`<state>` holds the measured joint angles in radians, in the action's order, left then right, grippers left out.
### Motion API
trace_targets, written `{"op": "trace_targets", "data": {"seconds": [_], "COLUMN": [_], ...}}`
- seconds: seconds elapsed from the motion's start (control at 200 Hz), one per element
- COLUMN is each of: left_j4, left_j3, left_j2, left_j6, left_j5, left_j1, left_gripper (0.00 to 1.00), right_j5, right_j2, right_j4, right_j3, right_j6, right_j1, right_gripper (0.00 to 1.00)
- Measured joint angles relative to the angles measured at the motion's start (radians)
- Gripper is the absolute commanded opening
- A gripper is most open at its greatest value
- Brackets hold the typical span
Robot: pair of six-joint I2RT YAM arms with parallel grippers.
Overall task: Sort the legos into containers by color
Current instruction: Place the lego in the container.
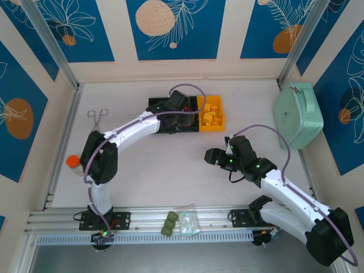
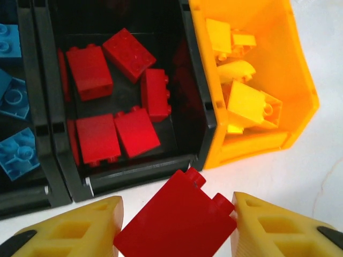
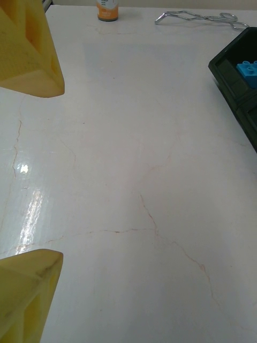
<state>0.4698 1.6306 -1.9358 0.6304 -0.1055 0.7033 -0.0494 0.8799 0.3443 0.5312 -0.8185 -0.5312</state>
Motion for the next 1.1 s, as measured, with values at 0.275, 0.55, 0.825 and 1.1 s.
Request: {"op": "trace_targets", "data": {"seconds": [0.275,0.55,0.825,1.1], "left_j4": [0.072,0.128,0.186,0.164], "left_j3": [0.218,0.377,0.492,0.366], "left_j2": [-0.189,-0.324,-0.391,-0.312], "left_j6": [-0.031,-0.048,-0.063,-0.064], "left_j5": [0.0,0.0,-0.01,-0.011], "left_j1": [-0.048,-0.069,-0.071,-0.069], "left_gripper": [0.48,0.53,0.71,0.69], "right_j5": [-0.007,-0.015,-0.015,-0.015], "right_j2": [-0.002,-0.002,-0.002,-0.002], "right_j4": [0.001,0.004,0.008,0.007], "right_j3": [0.0,0.008,0.019,0.019], "right_j6": [0.0,0.008,0.008,0.008], "right_j1": [0.0,0.0,0.0,0.0], "right_gripper": [0.75,0.75,0.75,0.75]}}
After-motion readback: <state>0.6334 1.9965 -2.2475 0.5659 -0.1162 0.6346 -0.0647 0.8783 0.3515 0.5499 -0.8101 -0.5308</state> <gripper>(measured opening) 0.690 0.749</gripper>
